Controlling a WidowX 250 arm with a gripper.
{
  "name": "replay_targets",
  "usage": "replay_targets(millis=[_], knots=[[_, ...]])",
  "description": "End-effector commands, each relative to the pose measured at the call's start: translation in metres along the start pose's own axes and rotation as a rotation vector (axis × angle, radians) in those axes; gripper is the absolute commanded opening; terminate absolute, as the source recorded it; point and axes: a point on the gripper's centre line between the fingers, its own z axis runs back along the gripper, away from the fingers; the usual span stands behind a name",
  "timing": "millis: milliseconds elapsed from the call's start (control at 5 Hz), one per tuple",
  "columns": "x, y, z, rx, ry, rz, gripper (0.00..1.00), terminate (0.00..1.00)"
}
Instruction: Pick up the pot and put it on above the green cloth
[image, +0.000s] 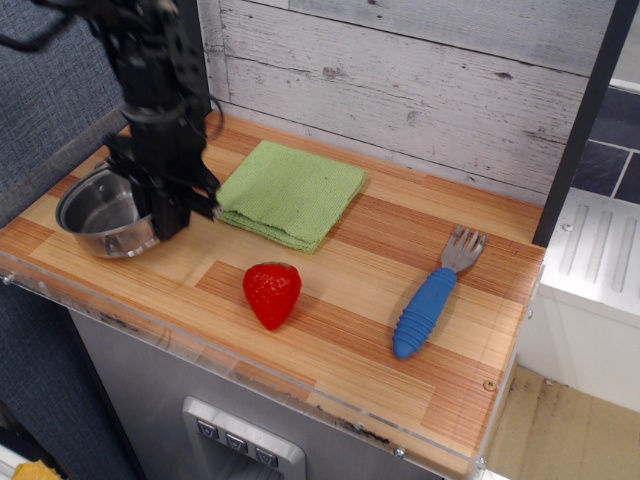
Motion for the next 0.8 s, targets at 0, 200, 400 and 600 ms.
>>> replay_targets(millis=[0, 200, 400, 600], knots=[[0.030, -0.010, 0.060, 0.027, -0.100, -0.151, 0.00, 0.00], [0.058, -0.039, 0.053, 0.009, -0.094, -0.195, 0.00, 0.00], [0.080, -0.064, 0.048, -0.005, -0.119, -0.226, 0.00, 0.00], [0.095, -0.081, 0.042, -0.015, -0.117, -0.246, 0.00, 0.00]])
